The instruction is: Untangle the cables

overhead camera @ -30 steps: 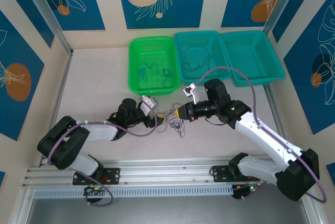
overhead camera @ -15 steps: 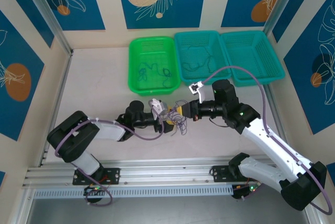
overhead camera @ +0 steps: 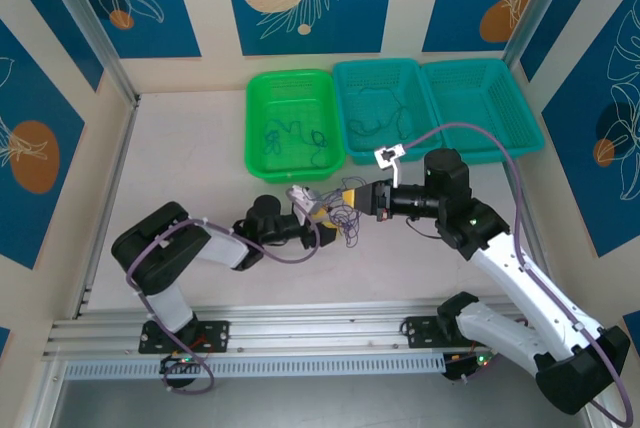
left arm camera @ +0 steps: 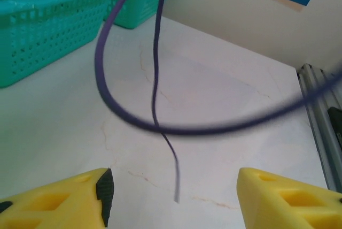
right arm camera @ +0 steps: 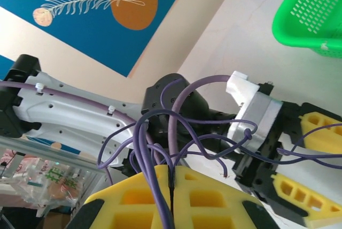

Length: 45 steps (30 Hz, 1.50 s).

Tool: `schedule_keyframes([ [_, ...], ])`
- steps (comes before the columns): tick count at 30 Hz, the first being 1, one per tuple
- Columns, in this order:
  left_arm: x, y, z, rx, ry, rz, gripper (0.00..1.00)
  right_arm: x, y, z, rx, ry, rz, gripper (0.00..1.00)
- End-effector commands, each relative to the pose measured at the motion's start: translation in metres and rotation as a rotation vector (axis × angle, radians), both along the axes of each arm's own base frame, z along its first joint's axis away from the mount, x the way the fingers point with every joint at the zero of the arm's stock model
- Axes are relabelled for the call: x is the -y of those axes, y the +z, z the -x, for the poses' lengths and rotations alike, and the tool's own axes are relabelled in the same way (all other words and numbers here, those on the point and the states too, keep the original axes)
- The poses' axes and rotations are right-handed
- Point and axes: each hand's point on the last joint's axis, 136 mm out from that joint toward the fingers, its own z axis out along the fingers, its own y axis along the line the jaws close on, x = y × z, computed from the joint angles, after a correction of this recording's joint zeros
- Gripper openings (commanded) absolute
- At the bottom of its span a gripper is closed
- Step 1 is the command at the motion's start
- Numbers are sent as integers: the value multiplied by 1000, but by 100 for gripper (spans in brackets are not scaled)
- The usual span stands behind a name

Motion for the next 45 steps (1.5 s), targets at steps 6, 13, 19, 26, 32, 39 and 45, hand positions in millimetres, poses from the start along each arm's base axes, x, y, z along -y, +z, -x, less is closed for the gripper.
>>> schedule_keyframes([
  [6, 19, 39, -13, 67, 2, 126, 61, 4, 16, 8, 21, -1, -57, 0],
  [13, 9, 37, -14, 48, 56, 121, 0, 32, 5, -13, 0, -184, -5, 0],
  [19, -33, 38, -17, 44, 220, 35, 0, 117, -52, -47, -177, -608, 52, 0],
  [26, -129, 42, -33, -22, 557, -57, 0, 218, -119, -50, -426, -983, -50, 0],
  [32, -173, 75, -28, -35, 624, 21, 0, 205, -158, -53, -511, -864, -120, 1],
  [39, -162, 113, -24, 4, 556, 101, 0, 156, -231, -36, -573, -763, 263, 24],
  [45, -156, 107, -18, -15, 513, 87, 0, 174, -197, -46, -467, -860, 353, 38],
])
